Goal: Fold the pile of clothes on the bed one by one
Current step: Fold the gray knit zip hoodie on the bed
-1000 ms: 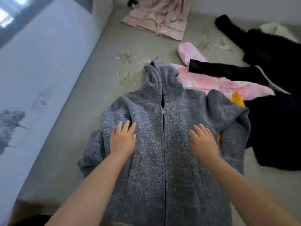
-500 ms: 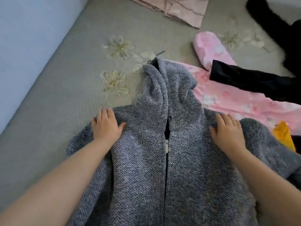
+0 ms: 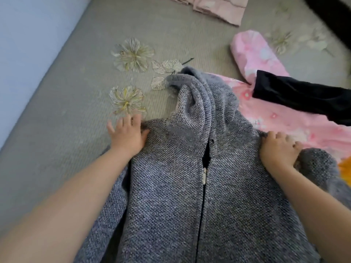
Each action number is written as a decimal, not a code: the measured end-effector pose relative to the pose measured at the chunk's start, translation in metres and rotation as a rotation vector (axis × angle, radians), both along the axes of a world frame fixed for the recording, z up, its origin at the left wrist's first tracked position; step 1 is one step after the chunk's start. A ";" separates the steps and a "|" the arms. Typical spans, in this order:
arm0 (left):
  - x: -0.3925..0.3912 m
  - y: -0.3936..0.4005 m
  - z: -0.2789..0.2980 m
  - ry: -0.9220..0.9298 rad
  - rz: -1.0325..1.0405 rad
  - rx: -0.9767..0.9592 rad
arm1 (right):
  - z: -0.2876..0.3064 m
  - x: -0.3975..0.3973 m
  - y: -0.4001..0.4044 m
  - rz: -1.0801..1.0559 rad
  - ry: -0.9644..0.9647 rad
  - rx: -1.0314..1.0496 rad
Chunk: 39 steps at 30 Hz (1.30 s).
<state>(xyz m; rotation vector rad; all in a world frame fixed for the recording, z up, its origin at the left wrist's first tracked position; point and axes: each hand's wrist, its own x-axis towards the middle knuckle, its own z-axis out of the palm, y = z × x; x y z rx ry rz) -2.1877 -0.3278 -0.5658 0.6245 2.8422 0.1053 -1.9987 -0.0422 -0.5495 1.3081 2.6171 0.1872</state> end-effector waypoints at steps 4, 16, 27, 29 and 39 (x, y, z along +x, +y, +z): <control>0.009 -0.033 -0.013 -0.100 -0.047 -0.037 | -0.004 -0.001 -0.036 0.056 0.154 -0.061; 0.066 -0.131 0.007 -0.286 0.359 0.089 | 0.008 -0.006 -0.186 0.652 0.269 -0.345; 0.161 -0.287 0.019 -0.412 0.373 0.113 | -0.042 0.025 -0.307 0.809 -0.033 -0.479; 0.163 -0.302 0.023 -0.331 0.503 0.243 | -0.042 0.024 -0.308 0.799 -0.044 -0.467; 0.069 -0.336 0.084 0.306 0.590 0.305 | -0.016 0.016 -0.318 0.686 -0.288 -0.326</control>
